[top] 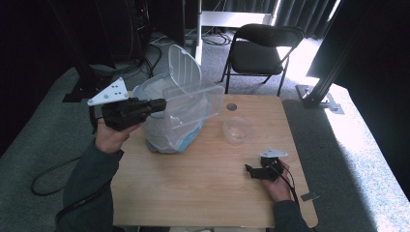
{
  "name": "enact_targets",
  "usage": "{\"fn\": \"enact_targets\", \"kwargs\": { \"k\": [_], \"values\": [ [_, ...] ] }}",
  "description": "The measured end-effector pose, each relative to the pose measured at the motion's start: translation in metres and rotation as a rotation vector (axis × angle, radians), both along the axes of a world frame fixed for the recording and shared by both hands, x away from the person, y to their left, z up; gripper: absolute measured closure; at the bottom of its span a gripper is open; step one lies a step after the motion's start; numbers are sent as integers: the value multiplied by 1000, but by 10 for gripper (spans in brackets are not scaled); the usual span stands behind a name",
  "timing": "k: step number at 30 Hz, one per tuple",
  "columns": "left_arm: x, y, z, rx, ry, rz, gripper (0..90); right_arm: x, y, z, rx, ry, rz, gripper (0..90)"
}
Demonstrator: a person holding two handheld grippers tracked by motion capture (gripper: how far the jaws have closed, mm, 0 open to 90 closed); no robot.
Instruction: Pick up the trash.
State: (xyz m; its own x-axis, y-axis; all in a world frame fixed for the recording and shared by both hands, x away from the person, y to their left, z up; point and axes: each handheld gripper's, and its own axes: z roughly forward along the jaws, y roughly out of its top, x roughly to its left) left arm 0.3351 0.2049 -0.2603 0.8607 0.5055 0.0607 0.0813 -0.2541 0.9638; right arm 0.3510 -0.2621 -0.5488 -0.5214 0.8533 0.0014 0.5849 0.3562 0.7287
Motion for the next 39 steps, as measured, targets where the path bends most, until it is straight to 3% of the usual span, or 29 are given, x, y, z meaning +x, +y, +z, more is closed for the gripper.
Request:
{"fn": "enact_targets", "kwargs": {
  "k": [22,39],
  "values": [
    [0,41,10,-29,-12,95,864,0,0,0,-1,-1,0,168],
    [12,56,10,-29,-3,162,864,0,0,0,-1,1,-1,167]
  ]
}}
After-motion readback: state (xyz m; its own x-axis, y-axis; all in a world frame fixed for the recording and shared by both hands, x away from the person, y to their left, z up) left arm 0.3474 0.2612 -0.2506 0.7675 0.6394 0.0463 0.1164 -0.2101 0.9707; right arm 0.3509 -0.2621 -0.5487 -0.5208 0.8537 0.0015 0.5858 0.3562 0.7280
